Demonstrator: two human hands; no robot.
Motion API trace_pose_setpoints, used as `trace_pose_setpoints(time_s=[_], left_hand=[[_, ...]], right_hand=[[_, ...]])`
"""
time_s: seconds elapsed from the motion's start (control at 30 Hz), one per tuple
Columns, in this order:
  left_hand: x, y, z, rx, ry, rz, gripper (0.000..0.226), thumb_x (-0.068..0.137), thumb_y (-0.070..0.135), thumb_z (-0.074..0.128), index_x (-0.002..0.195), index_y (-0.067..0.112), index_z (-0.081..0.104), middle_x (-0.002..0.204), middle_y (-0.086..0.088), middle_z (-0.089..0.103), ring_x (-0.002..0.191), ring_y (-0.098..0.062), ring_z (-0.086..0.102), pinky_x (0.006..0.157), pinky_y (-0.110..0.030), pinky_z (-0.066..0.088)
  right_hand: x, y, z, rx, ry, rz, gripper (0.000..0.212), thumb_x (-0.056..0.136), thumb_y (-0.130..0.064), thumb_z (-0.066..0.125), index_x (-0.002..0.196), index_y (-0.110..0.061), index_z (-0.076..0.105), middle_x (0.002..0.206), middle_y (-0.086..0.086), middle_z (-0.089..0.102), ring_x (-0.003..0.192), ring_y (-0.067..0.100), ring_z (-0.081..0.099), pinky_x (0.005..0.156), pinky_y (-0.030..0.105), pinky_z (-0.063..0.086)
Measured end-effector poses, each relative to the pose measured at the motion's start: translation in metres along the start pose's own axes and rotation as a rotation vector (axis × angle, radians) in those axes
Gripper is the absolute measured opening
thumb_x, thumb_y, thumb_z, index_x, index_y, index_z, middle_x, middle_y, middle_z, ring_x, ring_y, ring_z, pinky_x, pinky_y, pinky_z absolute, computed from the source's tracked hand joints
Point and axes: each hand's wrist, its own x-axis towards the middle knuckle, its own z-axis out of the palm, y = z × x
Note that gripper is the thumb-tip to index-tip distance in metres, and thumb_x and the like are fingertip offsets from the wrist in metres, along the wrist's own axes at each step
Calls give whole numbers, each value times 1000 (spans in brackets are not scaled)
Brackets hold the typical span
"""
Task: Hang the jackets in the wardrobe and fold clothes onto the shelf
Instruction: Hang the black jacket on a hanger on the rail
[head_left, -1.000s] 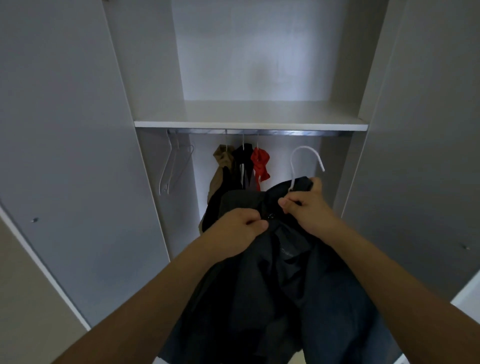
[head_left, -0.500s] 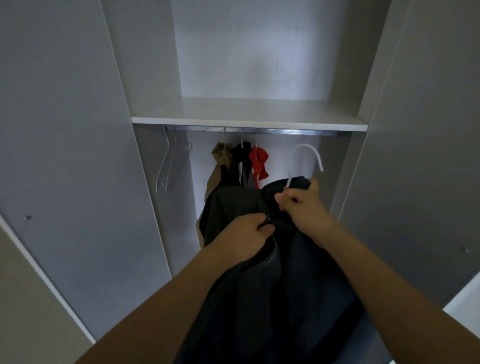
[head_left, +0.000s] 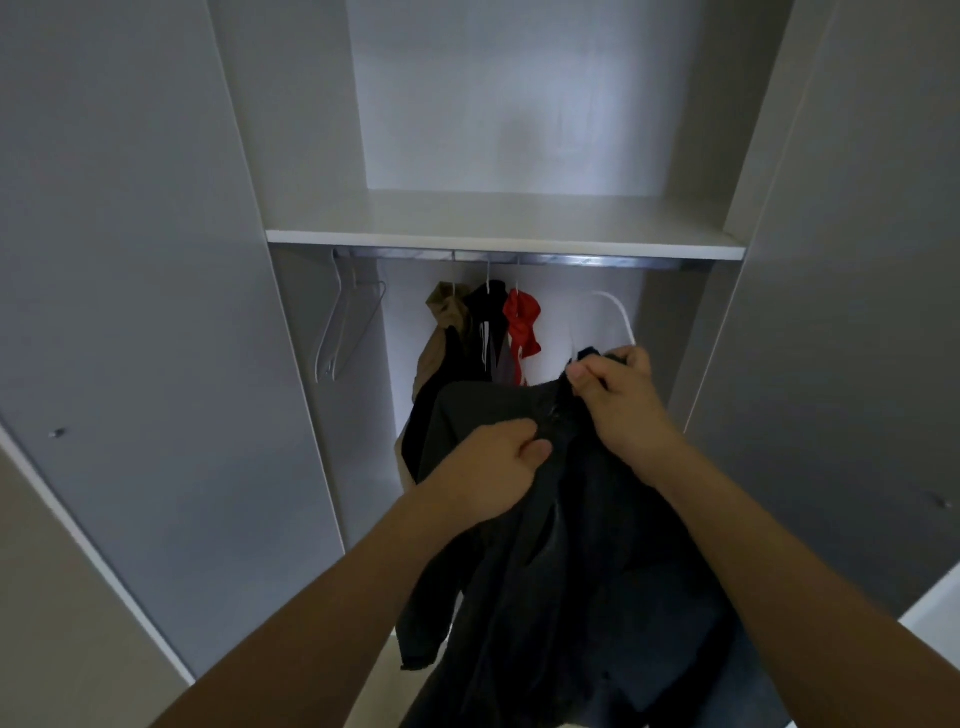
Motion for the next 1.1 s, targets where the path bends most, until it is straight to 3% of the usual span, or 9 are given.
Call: trace_pose_setpoints(time_s=[0.1,0.17,0.33,0.53,0.7,0.77,0.87,1.03,1.1], left_hand=[[-13,-11,-6,113,-30,74,31,101,33,47,82,10,55,76,-1,59,67,-7,57,63,-14,46],[-25,-15,-10,173,-72,88,28,100,35,48,80,16,55,71,5,56,65,1,56,59,-8,42],[-36,-13,-10,305,-120,176,28,101,33,47,83,13,57,76,-5,61,67,-16,60,68,-29,52],[-39,-27,-17,242,-222,134,33,97,44,48,76,19,54,70,1,58,59,-8,56,62,-24,51],[-17,-24,1,163,20,19,44,86,69,48,92,27,59,84,10,64,75,-4,62,73,-26,54],[-9,-20,13,106,125,40,38,96,54,48,92,19,62,83,3,65,75,-9,63,77,-35,55],[-2,-16,20,186,182,106,37,101,41,45,87,12,63,77,-2,64,70,-14,61,75,-39,53],[3,-12,22,265,161,227,40,99,37,50,75,7,60,71,-6,60,67,-16,56,71,-40,49],[4,-13,23,273,144,245,39,99,36,51,74,7,60,72,-7,60,69,-16,56,73,-39,50]], right_hand=[[3,11,-13,-2,92,27,38,100,-21,50,72,4,58,79,10,47,61,11,45,70,25,36],[1,16,-14,-24,111,27,43,100,-21,49,69,9,51,63,12,45,57,17,42,60,30,35],[-3,22,-3,95,146,195,41,100,-30,49,78,3,58,68,12,50,64,20,47,66,32,40],[-10,13,-4,225,120,253,35,100,-33,49,75,-9,56,72,12,52,68,22,50,71,34,42],[-20,-6,-11,544,-143,326,20,79,-37,62,66,-22,60,72,-1,61,72,17,57,66,30,46],[-20,-9,-13,447,-211,261,32,77,-46,70,72,-15,68,76,3,69,74,24,64,66,29,52],[-15,-10,-18,233,-146,169,76,74,-62,70,91,12,64,89,27,67,84,40,65,82,45,55],[1,-3,-29,-84,-17,41,53,96,-41,46,67,2,56,61,12,51,59,21,51,64,32,41],[3,-3,-35,-141,-91,31,50,98,-39,42,67,-3,57,61,5,53,59,16,50,62,30,38]])
